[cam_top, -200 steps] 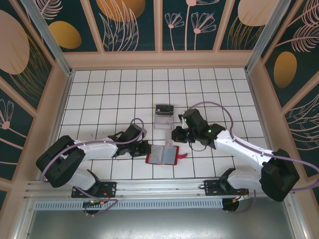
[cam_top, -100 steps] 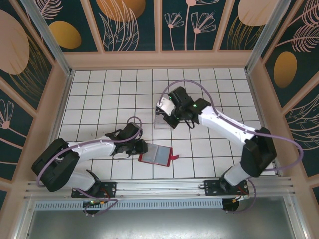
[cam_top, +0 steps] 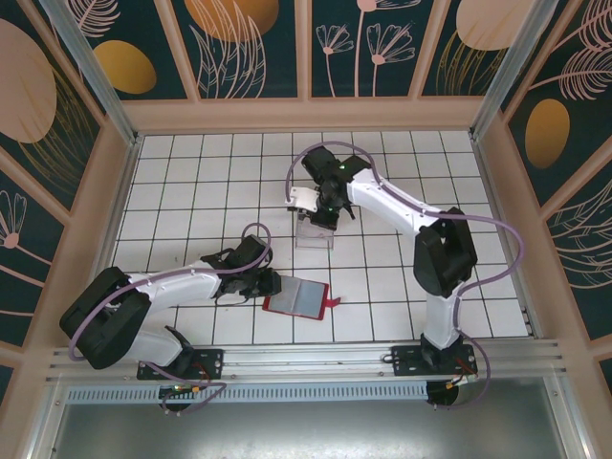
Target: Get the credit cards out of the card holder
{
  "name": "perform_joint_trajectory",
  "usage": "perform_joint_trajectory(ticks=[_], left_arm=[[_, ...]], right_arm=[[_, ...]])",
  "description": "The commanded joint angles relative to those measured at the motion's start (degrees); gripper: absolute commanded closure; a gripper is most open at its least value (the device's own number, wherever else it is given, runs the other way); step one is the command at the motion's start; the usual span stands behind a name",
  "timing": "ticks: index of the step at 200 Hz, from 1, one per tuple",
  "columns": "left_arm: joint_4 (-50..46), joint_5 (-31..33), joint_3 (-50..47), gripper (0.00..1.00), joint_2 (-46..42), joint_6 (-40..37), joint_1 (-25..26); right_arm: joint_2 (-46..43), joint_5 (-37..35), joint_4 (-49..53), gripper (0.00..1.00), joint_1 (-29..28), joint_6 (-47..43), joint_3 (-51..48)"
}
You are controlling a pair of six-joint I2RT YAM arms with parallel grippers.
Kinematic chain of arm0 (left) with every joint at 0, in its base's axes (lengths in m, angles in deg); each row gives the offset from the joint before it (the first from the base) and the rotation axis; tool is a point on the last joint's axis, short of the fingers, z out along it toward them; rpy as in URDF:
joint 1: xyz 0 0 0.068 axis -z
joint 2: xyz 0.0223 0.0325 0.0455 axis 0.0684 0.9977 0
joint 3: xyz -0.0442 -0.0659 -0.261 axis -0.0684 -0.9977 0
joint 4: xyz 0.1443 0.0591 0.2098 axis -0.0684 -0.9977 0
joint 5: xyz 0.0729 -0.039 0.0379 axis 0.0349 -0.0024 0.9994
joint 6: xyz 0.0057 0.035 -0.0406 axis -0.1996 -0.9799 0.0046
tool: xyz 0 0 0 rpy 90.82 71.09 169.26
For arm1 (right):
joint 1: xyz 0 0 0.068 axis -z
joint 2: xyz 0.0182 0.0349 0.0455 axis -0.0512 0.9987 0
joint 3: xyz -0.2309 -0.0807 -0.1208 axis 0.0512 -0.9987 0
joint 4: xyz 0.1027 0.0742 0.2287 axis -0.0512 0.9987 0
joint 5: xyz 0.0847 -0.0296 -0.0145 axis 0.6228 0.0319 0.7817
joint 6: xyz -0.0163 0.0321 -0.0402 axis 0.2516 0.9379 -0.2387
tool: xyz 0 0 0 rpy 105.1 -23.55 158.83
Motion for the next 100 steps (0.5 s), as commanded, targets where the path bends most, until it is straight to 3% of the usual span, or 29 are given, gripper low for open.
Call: perform_joint_trajectory(ticks=[1, 100], left_arm=[[-4.3, 2.7, 0.4, 0.72, 0.8, -1.1, -0.4], [-5.2, 2.9, -0.2, 0.71, -1.8, -0.4, -0.4]], right_arm=[[2.9, 0.2, 5.8, 1.0, 0.2, -4.0, 4.0], [10.3, 2.3, 8.9, 1.0, 0.2, -5.0, 6.9]])
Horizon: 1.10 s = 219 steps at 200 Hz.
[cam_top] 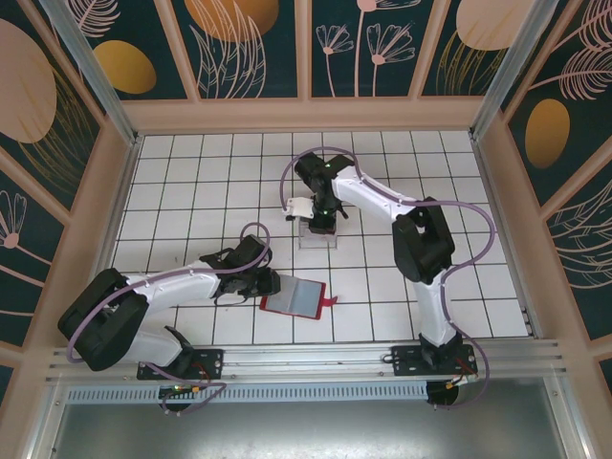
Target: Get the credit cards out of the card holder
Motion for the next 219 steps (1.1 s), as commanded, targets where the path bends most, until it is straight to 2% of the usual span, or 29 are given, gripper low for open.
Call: perform_joint_trajectory(ticks=[1, 36, 81, 103, 134, 154, 174, 201, 219], left_arm=[[-3.7, 1.6, -0.4, 0.71, -1.1, -0.3, -0.4], [-4.5, 1.2, -0.3, 0.7, -2.1, -0.5, -0.4], [-5.6, -0.1, 0.0, 0.7, -3.4, -0.6, -0.4], [-6.5, -0.3, 0.2, 0.7, -4.6, -0.4, -0.4], [-7.8, -0.8, 1.4, 0.7, -5.0, -0.4, -0.3], [-8.2, -0.5, 1.5, 0.7, -5.7, -0.1, -0.3], [-8.2, -0.8, 1.5, 0.73, -5.8, 0.0, -0.3], [-8.1, -0.8, 1.0, 0.73, -5.9, 0.4, -0.3], [-8.2, -0.9, 0.9, 0.73, -6.0, 0.4, -0.3]], right_arm=[[0.7, 1.6, 2.4, 1.0, 0.2, -1.5, 1.6], [0.0, -0.5, -0.2, 0.78, 0.1, -1.1, 1.8], [-6.1, -9.7, -10.6, 0.7, -0.4, 4.0, -1.5], [-9.5, -11.0, -14.3, 0.7, -0.7, 9.1, -2.6], [-14.4, -7.9, -16.3, 0.69, -1.8, 15.0, -7.0], [-16.4, 0.1, -14.7, 0.71, -2.7, 17.1, -11.2], [-16.3, 8.1, -12.3, 0.77, -3.7, 17.3, -15.3], [-14.8, 11.0, -12.5, 0.82, -4.9, 16.8, -21.0], [-13.6, 9.6, -15.0, 0.82, -4.6, 16.9, -22.7]])
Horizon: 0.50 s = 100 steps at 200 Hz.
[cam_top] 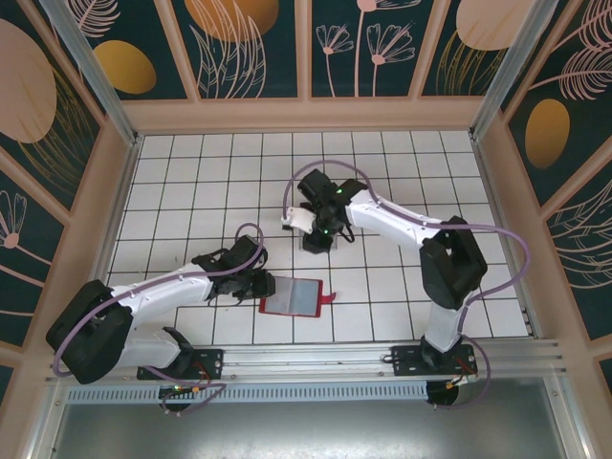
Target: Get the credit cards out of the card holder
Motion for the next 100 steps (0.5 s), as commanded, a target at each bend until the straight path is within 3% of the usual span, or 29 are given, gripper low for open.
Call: perform_joint_trajectory(ticks=[1, 100], left_arm=[[-1.9, -0.6, 0.6, 0.73, -1.0, 0.4, -0.3], [-2.6, 0.0, 0.2, 0.74, -2.1, 0.8, -0.3]], right_arm=[[1.8, 2.5, -0.9, 0.82, 0.3, 1.2, -2.2], [6.8, -7.9, -4.6, 0.8, 4.8, 0.3, 5.0]])
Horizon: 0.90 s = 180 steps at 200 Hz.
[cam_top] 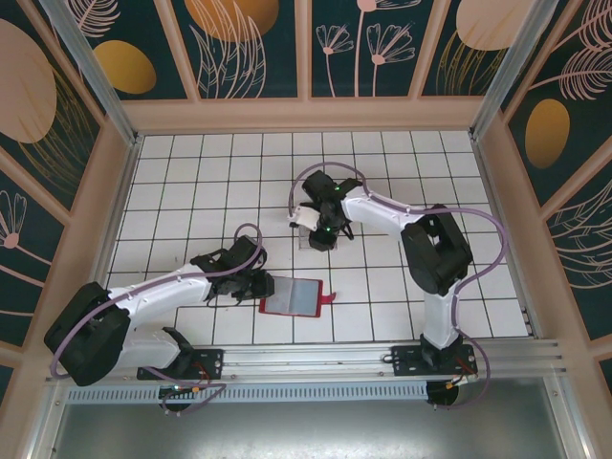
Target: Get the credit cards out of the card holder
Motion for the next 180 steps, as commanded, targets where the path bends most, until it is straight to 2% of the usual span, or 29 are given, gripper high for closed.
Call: perform_joint_trajectory(ticks=[1, 58, 116, 180], left_arm=[[-1.6, 0.0, 0.3, 0.74, -1.1, 0.6, -0.3], [0.7, -2.8, 0.6, 0.74, 0.9, 0.5, -0.1], [0.2, -2.7, 2.7, 0.69, 5.7, -0.4, 2.2], [-2.3, -0.9, 6.5, 0.66, 8.1, -0.6, 4.0]], right_arm=[[-0.1, -3.6, -1.8, 0.8, 0.6, 0.0, 3.4], [-4.7, -5.2, -4.3, 0.79, -0.1, 4.8, 2.8], [-12.9, -4.3, -6.0, 0.79, -3.1, 10.6, -5.1], [-17.5, -4.1, -6.6, 0.79, -5.4, 14.3, -11.0]])
